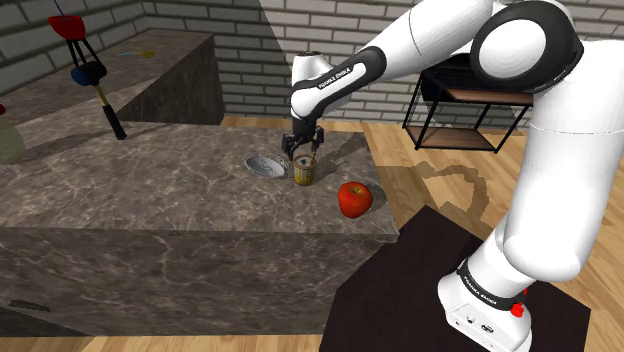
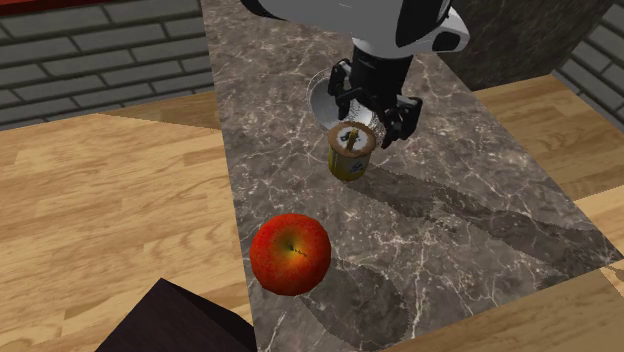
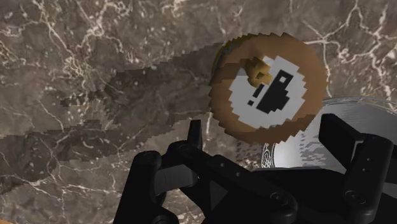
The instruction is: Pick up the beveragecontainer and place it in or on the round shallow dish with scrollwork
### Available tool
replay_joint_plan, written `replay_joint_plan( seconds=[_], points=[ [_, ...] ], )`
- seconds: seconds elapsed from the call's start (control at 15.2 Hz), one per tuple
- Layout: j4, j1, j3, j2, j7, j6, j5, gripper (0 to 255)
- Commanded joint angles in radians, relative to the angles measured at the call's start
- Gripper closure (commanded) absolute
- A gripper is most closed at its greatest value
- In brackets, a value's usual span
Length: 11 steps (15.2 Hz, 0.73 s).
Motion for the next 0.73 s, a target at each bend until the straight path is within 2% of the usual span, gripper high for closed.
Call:
replay_joint_plan(
  seconds=[0.0,0.59,0.66],
  points=[
    [-0.005,0.002,0.000,0.016,0.003,0.022,-0.001,0],
    [-0.009,0.002,-0.001,0.029,0.003,0.039,-0.003,0],
    [-0.009,0.002,-0.001,0.029,0.003,0.039,-0.003,255]
  ],
)
